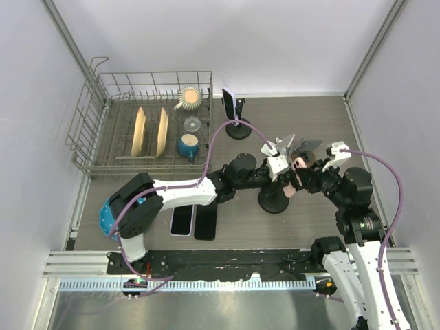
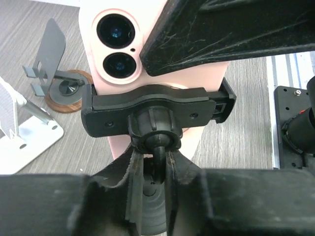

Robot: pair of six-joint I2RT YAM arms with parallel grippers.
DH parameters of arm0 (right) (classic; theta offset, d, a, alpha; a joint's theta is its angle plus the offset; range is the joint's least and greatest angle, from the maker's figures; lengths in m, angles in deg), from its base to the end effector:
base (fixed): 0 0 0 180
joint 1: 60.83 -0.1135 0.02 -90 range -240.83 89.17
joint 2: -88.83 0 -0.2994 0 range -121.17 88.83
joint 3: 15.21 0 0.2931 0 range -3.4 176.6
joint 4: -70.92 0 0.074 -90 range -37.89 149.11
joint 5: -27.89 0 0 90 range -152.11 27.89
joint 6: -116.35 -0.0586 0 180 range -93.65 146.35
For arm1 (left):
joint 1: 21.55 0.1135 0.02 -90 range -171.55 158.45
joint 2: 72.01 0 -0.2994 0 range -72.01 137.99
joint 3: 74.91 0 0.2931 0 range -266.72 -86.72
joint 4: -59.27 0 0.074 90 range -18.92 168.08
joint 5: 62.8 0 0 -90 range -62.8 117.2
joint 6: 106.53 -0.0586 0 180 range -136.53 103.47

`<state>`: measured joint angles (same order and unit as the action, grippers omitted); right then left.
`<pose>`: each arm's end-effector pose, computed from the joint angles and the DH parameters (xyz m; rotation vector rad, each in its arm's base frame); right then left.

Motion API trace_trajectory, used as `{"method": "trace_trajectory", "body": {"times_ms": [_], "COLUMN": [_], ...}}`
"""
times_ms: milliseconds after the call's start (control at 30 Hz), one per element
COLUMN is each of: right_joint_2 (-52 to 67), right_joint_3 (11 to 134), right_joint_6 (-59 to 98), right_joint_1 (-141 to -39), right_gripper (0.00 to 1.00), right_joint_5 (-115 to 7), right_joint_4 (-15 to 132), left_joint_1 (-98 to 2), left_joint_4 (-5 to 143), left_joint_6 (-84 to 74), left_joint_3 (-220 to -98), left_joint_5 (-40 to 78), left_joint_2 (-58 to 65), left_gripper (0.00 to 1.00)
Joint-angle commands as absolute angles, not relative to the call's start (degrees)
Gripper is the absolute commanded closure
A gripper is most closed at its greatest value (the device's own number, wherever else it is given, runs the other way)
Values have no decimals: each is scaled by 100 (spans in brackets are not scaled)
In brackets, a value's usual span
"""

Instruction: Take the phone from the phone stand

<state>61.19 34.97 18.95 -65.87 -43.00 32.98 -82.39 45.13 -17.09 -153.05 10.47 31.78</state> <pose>0.1479 0.0323 0.3304 -0.1973 1.8382 0.4582 0.2207 -0.4301 0.2514 1.1451 1.4896 -1.0024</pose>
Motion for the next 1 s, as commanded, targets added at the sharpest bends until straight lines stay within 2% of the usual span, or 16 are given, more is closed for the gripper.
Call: {"method": "trace_trajectory", "body": {"times_ms": [0,33,67,100,200,267,333,400,567,700,967], "right_joint_2": [6167,6158,6141,6140,6097,6079,6105,6132,5947,5657,5174], "right_joint_3": [3580,3589,3598,3624,3642,3589,3431,3291,3229,3088,2930], "right_joint_6": [1756,1747,1704,1616,1362,1212,993,825,771,798,1096], "right_joint_1": [-6690,-6681,-6690,-6681,-6681,-6690,-6690,-6690,-6690,-6716,-7426], "right_gripper": [86,75,70,57,39,35,25,19,19,23,30], "right_joint_5": [-3961,-3961,-3970,-4005,-4049,-4102,-4006,-3961,-3970,-3952,-4470], "right_joint_4": [3863,3863,3863,3871,3950,4151,4406,4846,5452,5884,6411], "left_joint_1": [-8263,-8263,-8263,-8263,-8263,-8263,-8263,-8263,-8263,-8263,-8263], "left_joint_4": [4094,4024,3989,3936,3559,3461,3391,3312,3259,3259,3338], "left_joint_6": [-1732,-1706,-1680,-1679,-1216,-1030,-854,-731,-537,-431,-274], "left_joint_3": [-15431,-15396,-15300,-15221,-14878,-14711,-14597,-14412,-14183,-14148,-14157], "left_joint_5": [988,1023,1137,1208,1576,1814,2016,2261,2491,2623,2676], "left_joint_2": [3126,3100,3056,3021,2881,2819,2704,2634,2502,2467,2467], "left_gripper": [93,99,100,100,100,100,100,100,100,100,100]}}
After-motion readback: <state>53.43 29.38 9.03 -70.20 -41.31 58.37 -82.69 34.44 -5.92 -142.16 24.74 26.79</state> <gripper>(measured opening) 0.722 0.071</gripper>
